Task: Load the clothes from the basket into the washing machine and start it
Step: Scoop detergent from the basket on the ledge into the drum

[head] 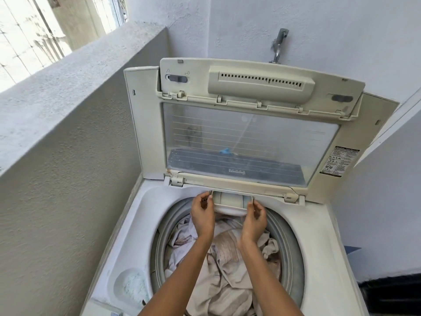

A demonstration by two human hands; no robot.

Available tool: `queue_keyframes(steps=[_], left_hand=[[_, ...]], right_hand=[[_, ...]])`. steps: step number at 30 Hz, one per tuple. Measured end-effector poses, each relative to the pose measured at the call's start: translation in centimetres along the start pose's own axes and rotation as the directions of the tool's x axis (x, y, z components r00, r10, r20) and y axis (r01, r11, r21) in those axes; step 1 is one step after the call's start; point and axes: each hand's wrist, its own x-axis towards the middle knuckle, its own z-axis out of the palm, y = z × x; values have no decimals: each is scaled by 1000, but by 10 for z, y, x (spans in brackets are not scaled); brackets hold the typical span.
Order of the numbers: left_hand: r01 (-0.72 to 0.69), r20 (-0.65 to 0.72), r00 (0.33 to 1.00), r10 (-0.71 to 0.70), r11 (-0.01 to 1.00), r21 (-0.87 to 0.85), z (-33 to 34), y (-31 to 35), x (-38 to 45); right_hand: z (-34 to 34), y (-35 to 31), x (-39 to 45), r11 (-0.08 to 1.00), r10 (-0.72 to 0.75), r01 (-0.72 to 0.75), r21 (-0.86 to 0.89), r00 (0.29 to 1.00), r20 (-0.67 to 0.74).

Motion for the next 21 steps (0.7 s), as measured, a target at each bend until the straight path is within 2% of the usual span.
queue_keyframes(steps=[4,18,21], left_hand=[[-44,56,998,43,999,15,-7,-8,2],[-120,94,990,104,976,183,-22,-1,-20],[-158,151,981,122,955,253,-23,1,-15]], right_hand=[[-3,4,-7,993,-74,77,-85,997,36],[-24,5,-1,976,-103,146,-161,963,248],[-24,3,0,973,-92,145,-182,958,272]])
